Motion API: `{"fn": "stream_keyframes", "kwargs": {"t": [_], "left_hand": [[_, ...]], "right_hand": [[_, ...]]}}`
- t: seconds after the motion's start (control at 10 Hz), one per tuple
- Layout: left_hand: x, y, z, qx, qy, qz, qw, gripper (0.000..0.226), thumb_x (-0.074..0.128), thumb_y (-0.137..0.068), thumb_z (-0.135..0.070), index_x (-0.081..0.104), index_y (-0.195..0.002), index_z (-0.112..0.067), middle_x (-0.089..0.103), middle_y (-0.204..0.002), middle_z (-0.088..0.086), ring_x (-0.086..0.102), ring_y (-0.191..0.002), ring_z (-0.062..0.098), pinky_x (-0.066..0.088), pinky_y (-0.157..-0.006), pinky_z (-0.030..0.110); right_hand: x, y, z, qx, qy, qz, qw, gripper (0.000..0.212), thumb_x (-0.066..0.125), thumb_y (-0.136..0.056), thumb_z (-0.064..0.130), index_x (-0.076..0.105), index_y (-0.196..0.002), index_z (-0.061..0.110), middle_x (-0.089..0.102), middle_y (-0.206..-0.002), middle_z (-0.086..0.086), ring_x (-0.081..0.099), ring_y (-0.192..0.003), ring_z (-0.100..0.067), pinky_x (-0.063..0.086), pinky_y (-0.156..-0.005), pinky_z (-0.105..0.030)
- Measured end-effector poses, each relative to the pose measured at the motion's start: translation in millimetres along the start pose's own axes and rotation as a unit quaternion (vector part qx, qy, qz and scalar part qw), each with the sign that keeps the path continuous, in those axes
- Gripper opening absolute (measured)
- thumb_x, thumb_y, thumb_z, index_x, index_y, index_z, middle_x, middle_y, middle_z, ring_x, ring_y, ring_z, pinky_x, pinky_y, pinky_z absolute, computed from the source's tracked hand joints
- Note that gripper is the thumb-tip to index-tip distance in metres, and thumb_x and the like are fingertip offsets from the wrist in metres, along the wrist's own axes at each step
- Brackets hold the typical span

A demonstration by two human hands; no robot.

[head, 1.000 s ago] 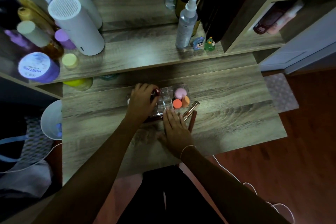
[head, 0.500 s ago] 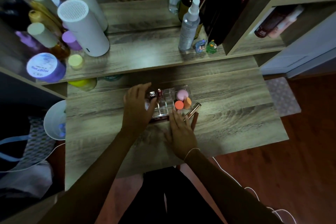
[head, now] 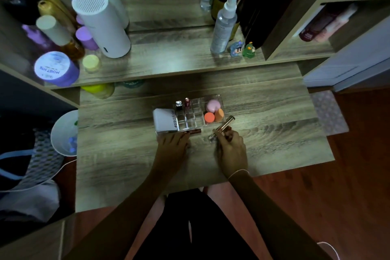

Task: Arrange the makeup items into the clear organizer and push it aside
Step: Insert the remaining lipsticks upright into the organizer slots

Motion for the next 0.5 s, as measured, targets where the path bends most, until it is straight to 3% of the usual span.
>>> {"fn": "stream_keyframes", "kwargs": {"t": [0.2,0.3,0.4,0.5], "left_hand": [[13,-6,0,-0.005,-0.082,0.037,0.996,0.037,0.078,-0.071,-0.019,0.069,-0.105,-0.006,0.071,-0.098,0.013,0.067,-0.085,0.031,0.054,-0.071,0.041],[14,-8,3,-0.02,-0.088,0.082,0.992,0.04,0.085,-0.064,-0.02,0.07,-0.099,-0.008,0.07,-0.092,0.012,0.067,-0.083,0.031,0.055,-0.07,0.039],[20,-2,9,-0.048,-0.046,0.09,0.994,0.036,0.082,-0.065,-0.013,0.067,-0.097,-0.006,0.068,-0.093,0.016,0.065,-0.084,0.034,0.054,-0.074,0.044],[18,2,16,-0.065,-0.02,0.065,0.996,0.025,0.072,-0.076,-0.01,0.065,-0.099,-0.006,0.067,-0.101,0.017,0.063,-0.09,0.036,0.05,-0.078,0.046]], "right_hand": [[24,-14,-12,0.018,0.05,0.09,0.994,0.047,0.028,-0.093,0.034,0.053,-0.131,0.023,0.051,-0.128,-0.012,0.042,-0.116,-0.03,0.032,-0.095,-0.037],[23,-19,-6,-0.013,0.072,0.086,0.994,0.04,0.034,-0.095,0.04,0.058,-0.118,0.018,0.056,-0.114,-0.011,0.048,-0.108,-0.032,0.035,-0.088,-0.039],[12,-23,-5,-0.003,0.029,0.025,0.999,0.032,0.053,-0.089,0.05,0.058,-0.098,0.019,0.059,-0.095,-0.005,0.053,-0.092,-0.027,0.038,-0.078,-0.034],[6,-26,8,-0.087,0.047,0.021,0.995,0.026,0.064,-0.086,0.029,0.06,-0.11,0.022,0.063,-0.105,-0.01,0.057,-0.091,-0.029,0.041,-0.074,-0.037]]}}
Point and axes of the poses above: each hand's wrist, its own y-axis away from the middle knuckle, its own x-axis out of the palm, z = x × y, the point moved 8 cm from there along -y, towards the middle knuckle
